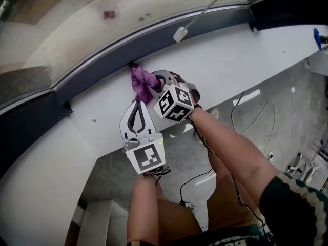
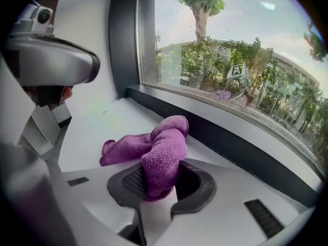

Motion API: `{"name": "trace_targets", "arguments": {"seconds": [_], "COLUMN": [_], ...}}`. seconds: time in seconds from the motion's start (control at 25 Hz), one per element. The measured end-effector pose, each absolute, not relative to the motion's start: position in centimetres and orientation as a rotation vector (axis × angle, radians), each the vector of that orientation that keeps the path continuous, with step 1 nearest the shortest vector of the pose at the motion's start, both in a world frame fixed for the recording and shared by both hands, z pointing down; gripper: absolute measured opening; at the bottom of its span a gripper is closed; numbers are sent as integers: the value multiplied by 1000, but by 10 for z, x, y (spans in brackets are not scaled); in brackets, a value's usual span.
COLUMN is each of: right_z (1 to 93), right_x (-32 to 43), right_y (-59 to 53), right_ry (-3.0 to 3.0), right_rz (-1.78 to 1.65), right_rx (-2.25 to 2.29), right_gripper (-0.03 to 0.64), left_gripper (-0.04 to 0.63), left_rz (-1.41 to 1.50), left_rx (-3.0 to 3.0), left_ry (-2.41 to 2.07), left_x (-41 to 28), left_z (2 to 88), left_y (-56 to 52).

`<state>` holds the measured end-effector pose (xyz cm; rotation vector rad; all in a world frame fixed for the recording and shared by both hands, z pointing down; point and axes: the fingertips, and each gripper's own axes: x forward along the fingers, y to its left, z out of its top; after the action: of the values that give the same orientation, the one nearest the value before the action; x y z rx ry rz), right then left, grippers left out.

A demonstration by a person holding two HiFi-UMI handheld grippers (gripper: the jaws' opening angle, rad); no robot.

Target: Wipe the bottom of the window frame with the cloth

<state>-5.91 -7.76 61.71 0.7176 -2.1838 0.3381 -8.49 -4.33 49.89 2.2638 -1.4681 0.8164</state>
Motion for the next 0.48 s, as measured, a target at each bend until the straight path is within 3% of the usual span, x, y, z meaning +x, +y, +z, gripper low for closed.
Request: {"name": "trace_targets", "arguments": {"seconds": [0.48], "right_z": [618], "right_x": [-12], "right_y": [-81], "right_ry": [-2145], "right_rz": [338], "right_rx": [766], "right_gripper": [103], "left_gripper": [8], "left_rz": [836], "left_rx": [2285], "left_ry": [-1416], "left_x": [-53], "left_z": [502], "left_y": [-46]}}
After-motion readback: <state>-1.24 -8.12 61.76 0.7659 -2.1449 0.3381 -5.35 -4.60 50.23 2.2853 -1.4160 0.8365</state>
